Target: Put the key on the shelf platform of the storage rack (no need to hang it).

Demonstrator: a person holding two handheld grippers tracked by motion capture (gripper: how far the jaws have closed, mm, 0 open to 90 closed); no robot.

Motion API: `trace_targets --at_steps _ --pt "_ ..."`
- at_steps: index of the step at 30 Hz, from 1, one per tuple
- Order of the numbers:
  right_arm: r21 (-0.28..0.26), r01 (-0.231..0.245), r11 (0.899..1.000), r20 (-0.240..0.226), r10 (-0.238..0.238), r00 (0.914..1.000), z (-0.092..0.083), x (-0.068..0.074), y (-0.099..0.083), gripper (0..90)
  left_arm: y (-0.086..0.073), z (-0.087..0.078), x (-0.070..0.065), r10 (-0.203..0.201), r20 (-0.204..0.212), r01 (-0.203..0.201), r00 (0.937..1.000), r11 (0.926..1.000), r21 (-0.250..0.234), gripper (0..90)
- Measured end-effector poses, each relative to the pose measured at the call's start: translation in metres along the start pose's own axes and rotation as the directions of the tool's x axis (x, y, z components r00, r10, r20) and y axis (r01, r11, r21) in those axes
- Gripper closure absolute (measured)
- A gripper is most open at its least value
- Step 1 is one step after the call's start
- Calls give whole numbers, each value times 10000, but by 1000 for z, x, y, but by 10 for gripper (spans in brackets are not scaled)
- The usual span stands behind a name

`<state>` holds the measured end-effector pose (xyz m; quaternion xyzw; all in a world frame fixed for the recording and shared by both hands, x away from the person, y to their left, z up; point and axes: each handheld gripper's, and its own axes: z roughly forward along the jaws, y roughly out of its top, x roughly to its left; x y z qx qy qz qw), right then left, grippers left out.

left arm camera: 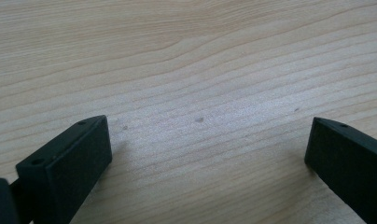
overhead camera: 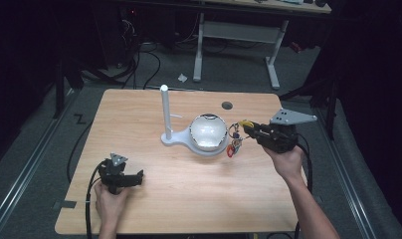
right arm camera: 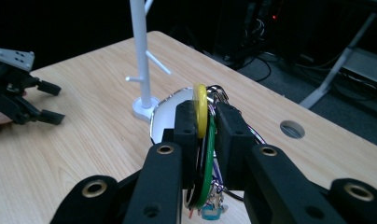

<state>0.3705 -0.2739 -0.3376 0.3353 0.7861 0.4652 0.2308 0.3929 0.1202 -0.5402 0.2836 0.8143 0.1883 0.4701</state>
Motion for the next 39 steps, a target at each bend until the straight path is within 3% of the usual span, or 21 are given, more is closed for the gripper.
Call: trace_targets --at_steps 15,23,39 --pt "-317 300 9990 -585 -318 9978 1 7 33 800 0 0 0 0 1 0 10000 10000 5 8" --pt "-407 427 9983 -853 -460 9953 12 11 52 799 0 0 0 25 10 -25 10000 10000 6 8" --pt "-215 305 9993 -873 -323 9957 41 7 57 798 0 0 0 -2 -14 2 10000 10000 -12 9"
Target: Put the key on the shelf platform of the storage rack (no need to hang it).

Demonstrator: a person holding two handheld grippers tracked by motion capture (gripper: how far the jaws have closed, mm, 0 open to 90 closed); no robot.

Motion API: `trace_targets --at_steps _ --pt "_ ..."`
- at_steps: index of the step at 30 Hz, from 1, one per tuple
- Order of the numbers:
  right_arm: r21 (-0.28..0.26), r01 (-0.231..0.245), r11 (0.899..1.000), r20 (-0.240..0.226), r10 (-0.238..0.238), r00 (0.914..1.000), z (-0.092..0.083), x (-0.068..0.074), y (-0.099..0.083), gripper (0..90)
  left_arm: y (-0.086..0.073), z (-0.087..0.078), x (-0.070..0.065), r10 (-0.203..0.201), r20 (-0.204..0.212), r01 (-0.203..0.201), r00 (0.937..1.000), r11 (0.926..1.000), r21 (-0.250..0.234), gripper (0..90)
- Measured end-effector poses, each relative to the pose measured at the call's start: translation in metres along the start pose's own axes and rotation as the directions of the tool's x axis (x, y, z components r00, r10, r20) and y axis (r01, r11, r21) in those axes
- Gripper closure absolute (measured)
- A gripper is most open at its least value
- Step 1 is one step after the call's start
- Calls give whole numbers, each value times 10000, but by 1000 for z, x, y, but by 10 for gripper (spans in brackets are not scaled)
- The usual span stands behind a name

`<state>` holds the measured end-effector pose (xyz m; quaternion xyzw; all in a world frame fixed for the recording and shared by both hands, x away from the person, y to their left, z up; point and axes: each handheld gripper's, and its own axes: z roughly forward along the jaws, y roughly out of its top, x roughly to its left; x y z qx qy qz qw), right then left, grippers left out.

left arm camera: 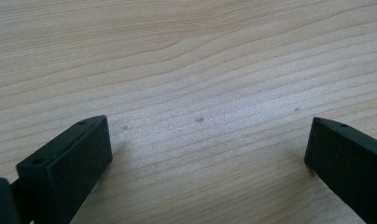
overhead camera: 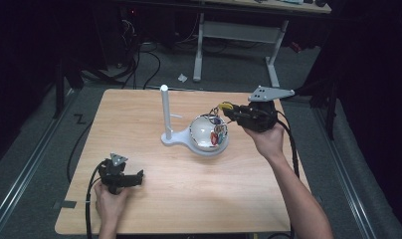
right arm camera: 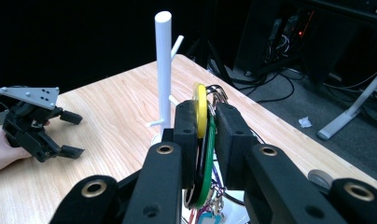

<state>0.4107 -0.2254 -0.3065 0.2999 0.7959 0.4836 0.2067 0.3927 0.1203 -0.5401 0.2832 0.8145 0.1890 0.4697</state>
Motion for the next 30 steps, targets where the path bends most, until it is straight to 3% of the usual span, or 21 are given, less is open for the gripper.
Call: trace_targets --at_steps 21,30 --pt "704 -121 9974 -90 127 9999 41 0 -21 797 0 0 0 5 1 -5 10000 10000 -1 10" --pt "1161 -229 9930 -134 246 9996 60 3 -39 796 0 0 0 -4 0 4 10000 10000 -2 10"
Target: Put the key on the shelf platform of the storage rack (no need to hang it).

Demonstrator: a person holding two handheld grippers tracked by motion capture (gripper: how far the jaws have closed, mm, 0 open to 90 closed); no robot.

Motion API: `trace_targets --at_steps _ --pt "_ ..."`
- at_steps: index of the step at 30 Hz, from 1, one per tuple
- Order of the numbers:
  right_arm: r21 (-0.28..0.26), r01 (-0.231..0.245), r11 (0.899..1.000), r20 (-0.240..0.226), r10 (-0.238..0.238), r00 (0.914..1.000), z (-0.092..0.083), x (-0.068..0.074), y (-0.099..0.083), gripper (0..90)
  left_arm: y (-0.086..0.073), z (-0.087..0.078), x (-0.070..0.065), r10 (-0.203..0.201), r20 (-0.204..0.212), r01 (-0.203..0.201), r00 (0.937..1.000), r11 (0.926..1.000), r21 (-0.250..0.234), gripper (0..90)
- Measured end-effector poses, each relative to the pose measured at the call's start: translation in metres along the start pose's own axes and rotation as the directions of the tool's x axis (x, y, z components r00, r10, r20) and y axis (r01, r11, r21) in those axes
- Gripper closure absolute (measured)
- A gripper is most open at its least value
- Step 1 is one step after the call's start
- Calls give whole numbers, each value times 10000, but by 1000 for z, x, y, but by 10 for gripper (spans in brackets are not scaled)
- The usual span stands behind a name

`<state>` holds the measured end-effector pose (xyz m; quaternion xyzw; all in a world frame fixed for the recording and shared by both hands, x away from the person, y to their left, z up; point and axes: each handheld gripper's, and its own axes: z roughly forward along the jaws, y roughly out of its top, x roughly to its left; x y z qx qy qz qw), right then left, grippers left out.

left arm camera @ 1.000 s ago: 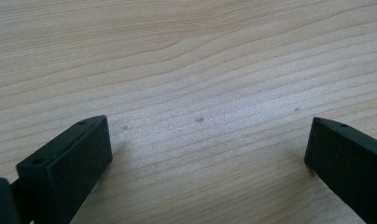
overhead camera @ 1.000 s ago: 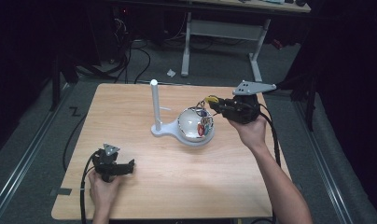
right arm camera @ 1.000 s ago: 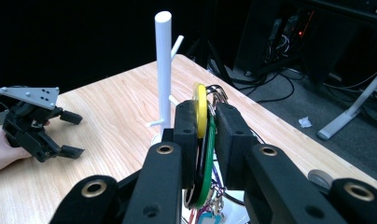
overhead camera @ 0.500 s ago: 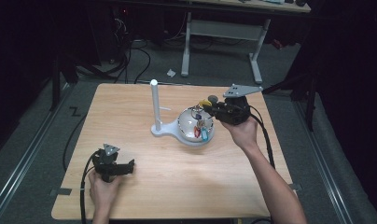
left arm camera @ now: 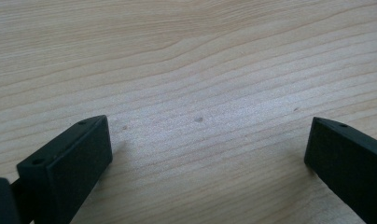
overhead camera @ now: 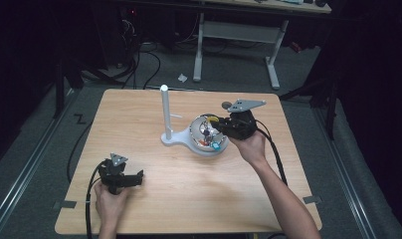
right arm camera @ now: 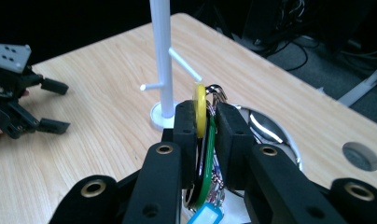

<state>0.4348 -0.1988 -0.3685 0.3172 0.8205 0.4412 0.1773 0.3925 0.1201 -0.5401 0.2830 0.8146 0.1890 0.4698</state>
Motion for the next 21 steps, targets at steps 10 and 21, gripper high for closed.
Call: trace_targets --at_steps 10,21 --pt "404 -225 9989 -26 227 9997 21 -3 -16 795 0 0 0 4 3 -4 10000 10000 -2 10" --pt "788 -381 9962 82 376 9993 39 -6 -25 791 0 0 0 -7 -4 7 10000 10000 -2 10"
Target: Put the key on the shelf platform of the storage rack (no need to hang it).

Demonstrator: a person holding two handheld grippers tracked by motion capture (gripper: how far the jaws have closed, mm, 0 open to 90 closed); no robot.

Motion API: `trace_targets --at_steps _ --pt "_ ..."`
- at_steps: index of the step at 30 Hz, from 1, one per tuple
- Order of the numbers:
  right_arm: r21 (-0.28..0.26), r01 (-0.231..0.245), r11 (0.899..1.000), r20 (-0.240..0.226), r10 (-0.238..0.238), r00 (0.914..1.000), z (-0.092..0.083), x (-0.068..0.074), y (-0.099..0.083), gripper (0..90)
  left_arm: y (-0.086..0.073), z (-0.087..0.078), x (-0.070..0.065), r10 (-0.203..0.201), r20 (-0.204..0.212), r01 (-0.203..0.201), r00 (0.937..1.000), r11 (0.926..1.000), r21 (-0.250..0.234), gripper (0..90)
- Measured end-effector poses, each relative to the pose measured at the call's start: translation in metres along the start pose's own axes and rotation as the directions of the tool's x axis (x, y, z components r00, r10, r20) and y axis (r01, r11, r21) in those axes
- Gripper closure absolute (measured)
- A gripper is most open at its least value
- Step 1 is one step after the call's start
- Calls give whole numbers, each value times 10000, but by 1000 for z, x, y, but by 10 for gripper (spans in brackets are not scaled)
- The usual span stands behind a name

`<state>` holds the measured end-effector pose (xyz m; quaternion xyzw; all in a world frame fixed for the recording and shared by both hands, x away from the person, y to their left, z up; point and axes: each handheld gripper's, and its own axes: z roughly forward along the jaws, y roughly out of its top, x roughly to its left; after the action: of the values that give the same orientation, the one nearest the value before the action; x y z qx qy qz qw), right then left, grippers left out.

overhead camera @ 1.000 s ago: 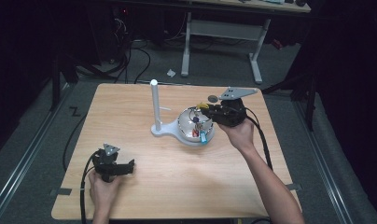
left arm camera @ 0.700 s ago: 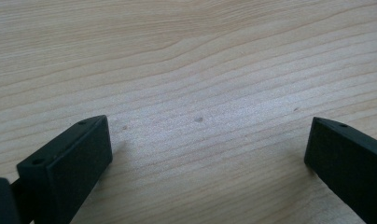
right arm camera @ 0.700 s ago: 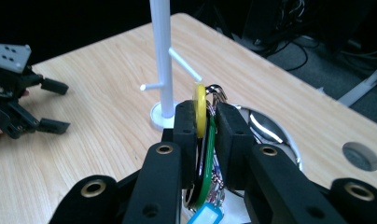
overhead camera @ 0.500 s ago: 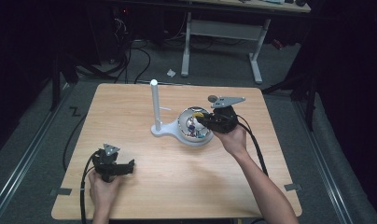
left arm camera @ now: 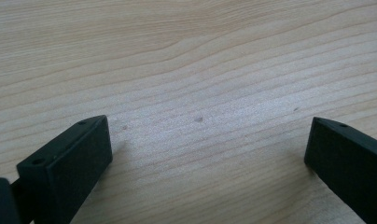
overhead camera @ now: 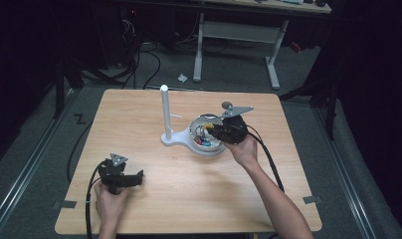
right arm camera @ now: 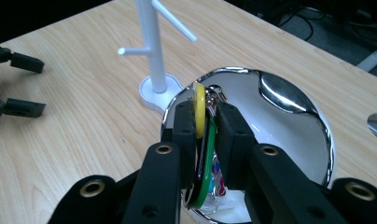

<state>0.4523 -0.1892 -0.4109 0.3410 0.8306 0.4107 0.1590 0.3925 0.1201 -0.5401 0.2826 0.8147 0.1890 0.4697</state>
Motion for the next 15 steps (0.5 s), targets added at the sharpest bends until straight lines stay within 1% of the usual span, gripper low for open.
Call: trace_targets --at_steps 3,6,10,13,15 --pt "227 -173 9996 76 172 9998 6 -4 -6 789 0 0 0 -2 3 2 10000 10000 1 10" --pt "272 -303 9992 107 301 9995 10 -7 -10 788 0 0 0 -15 -4 15 10000 10000 -3 10" --pt "203 -363 9991 162 360 9992 12 -9 -11 784 0 0 0 -9 0 9 10000 10000 -2 10" --pt "264 -371 9990 244 364 9990 14 -10 -11 780 0 0 0 -4 0 4 10000 10000 1 10" --pt "354 -406 9985 384 392 9985 18 -12 -13 777 0 0 0 2 0 -2 10000 10000 0 10"
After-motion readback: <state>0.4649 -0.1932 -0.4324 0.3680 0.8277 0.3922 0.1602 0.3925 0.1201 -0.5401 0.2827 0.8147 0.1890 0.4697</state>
